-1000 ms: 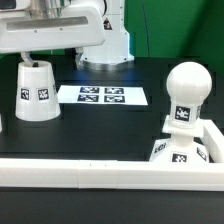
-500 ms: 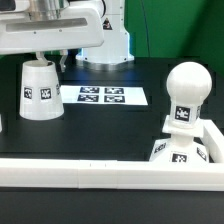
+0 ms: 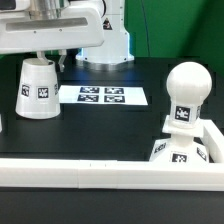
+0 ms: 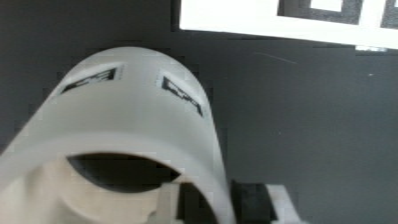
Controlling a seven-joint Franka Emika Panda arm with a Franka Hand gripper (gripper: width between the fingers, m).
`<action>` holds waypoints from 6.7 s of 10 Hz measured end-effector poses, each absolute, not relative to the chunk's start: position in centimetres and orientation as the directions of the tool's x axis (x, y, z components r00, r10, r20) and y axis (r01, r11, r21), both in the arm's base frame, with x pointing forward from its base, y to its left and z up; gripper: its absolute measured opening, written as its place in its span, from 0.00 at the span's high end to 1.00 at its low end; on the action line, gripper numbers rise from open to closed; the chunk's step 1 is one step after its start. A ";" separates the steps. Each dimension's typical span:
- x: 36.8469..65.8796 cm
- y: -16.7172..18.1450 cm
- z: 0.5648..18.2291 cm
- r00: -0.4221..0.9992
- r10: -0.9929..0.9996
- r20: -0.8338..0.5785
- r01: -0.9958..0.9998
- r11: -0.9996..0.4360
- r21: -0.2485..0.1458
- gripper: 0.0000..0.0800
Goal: Assemble lamp
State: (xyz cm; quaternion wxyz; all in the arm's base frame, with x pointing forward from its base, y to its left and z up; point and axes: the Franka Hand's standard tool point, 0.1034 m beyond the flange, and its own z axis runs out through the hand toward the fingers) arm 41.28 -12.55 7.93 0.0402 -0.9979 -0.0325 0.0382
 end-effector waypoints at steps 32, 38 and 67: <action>61.9 11.2 20.4 0.971 -0.191 -0.144 -0.218 -0.954 -0.205 0.94; 61.9 11.0 19.8 0.974 -0.175 -0.144 -0.202 -0.958 -0.205 0.94; 62.8 15.3 21.3 0.955 -0.235 -0.181 -0.263 -0.953 -0.149 0.13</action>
Offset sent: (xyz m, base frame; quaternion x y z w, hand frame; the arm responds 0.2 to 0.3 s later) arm 0.0214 0.0851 0.0105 0.0696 0.0016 0.0926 0.9933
